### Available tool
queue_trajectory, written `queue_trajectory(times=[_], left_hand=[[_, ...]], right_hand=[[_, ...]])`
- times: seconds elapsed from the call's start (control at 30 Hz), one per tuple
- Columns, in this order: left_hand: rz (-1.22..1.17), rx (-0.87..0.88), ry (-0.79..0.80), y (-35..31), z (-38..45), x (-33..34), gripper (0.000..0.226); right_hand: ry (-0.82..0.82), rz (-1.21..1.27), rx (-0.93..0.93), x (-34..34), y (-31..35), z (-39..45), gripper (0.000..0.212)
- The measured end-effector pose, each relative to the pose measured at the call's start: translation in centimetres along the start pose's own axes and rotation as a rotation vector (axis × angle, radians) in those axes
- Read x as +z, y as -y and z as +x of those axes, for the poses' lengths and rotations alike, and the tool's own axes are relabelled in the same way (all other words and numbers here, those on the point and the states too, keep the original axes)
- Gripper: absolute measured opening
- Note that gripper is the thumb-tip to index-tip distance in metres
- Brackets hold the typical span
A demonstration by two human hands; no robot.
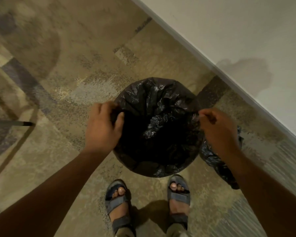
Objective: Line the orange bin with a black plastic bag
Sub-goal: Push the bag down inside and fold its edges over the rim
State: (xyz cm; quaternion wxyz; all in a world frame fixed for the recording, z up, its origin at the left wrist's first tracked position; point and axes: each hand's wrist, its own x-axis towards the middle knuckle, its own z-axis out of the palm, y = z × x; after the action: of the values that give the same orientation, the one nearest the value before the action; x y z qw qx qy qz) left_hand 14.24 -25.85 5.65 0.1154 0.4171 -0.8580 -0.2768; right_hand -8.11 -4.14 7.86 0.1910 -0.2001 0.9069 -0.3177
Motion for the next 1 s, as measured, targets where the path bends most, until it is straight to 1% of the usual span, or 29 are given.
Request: queue_trajectory(times=[0.07,0.13,0.17,0.2,0.27,0.3,0.37,0.5,0.53,0.67,0.73,0.8,0.93,1.0], left_hand=[[-0.065,-0.192,0.031,1.0,-1.4,-0.1,0.043],[-0.154,-0.338,0.074,1.7,-2.6,0.1,0.048],[-0.198,-0.387,0.097,1.9,-3.2,0.1,0.047],[-0.239,-0.423,0.122,2.0,-3.8,0.2,0.043],[-0.330,-0.477,0.161,2.2,-4.7,0.6,0.022],[-0.386,-0.507,0.174,2.3,-5.0,0.7,0.012],[-0.440,-0.548,0.189,2.3,-5.5,0.9,0.007],[-0.439,-0.556,0.214,2.4,-5.6,1.0,0.005],[-0.438,-0.553,0.212,2.3,-5.6,1.0,0.005],[-0.421,-0.527,0.181,2.1,-5.2,1.1,0.007],[-0.410,-0.509,0.178,2.0,-4.8,1.2,0.012],[-0.405,-0.490,0.180,1.7,-4.3,1.2,0.009],[-0.371,-0.434,0.155,0.3,-1.4,1.6,0.011],[-0.355,-0.416,0.137,-0.2,0.5,2.0,0.010]], right_hand=[[-0.019,-0.055,0.066,-1.0,-1.2,-0.9,0.017],[0.033,-0.078,0.145,-1.2,-2.3,-1.6,0.022],[0.080,-0.081,0.184,-1.2,-2.7,-2.0,0.024],[0.135,-0.086,0.223,-1.2,-3.1,-2.4,0.027],[0.239,-0.063,0.308,-0.8,-3.9,-3.0,0.030],[0.264,-0.019,0.356,-0.5,-4.2,-3.3,0.030],[0.270,0.081,0.428,0.0,-4.7,-3.7,0.029],[0.280,0.308,0.521,1.0,-5.1,-4.0,0.023],[0.278,0.331,0.531,1.1,-5.2,-3.9,0.022],[0.257,0.287,0.475,1.3,-5.1,-3.5,0.023],[0.251,0.285,0.455,1.0,-4.8,-3.1,0.022],[0.254,0.246,0.426,0.7,-4.5,-2.4,0.026],[0.227,0.235,0.389,0.0,-3.8,0.2,0.030],[0.207,0.267,0.389,-0.1,-3.2,1.8,0.026]])
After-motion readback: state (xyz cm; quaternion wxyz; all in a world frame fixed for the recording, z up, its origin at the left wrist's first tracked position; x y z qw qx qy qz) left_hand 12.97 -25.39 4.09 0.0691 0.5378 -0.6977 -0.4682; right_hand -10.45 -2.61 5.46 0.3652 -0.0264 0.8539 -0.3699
